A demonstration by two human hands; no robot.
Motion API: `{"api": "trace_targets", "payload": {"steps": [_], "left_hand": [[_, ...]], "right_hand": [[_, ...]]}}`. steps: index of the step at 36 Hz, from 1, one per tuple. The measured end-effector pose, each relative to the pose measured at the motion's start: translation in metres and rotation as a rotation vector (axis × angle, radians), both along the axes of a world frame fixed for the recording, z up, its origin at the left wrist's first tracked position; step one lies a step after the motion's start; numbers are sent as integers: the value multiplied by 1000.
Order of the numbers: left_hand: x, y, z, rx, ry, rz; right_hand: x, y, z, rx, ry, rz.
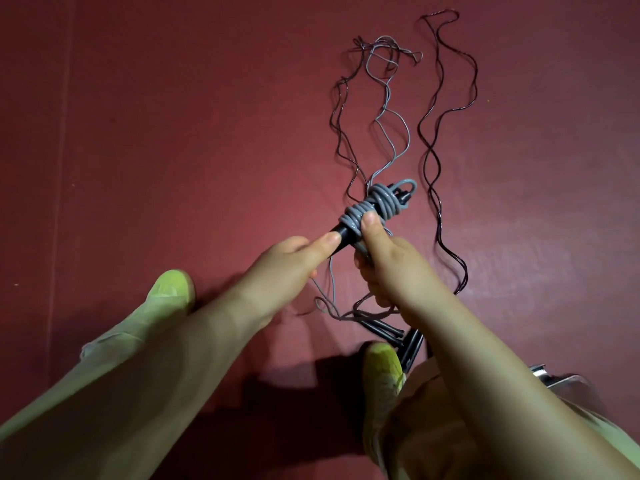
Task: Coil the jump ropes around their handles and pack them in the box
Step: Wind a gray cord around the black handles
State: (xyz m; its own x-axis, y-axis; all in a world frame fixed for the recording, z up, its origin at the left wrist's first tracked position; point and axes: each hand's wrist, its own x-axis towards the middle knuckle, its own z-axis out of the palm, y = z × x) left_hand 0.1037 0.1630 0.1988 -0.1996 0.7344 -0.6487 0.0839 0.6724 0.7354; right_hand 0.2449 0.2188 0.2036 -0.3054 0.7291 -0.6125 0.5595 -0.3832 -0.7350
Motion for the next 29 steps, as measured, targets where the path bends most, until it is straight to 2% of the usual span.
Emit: {"api": "trace_targets", "payload": {"steps": [2, 5, 9, 15, 26, 29], "left_hand": [[1, 0, -1, -43, -129, 62], [-1, 2, -2, -16, -149, 111], [-8, 6, -7, 130, 50, 118], [-4, 5, -8, 227, 290, 21], [-10, 2, -1, 271, 394, -85], [-11, 0, -1, 325, 462, -113]], "right_hand": [[0, -1, 2, 49, -19, -4], [1, -3, 1, 124, -77, 16], [3, -5, -4, 156, -84, 42], [3, -7, -2, 144, -82, 27], [3, -5, -2, 62, 29, -45], [2, -5, -3, 62, 3, -27]]}}
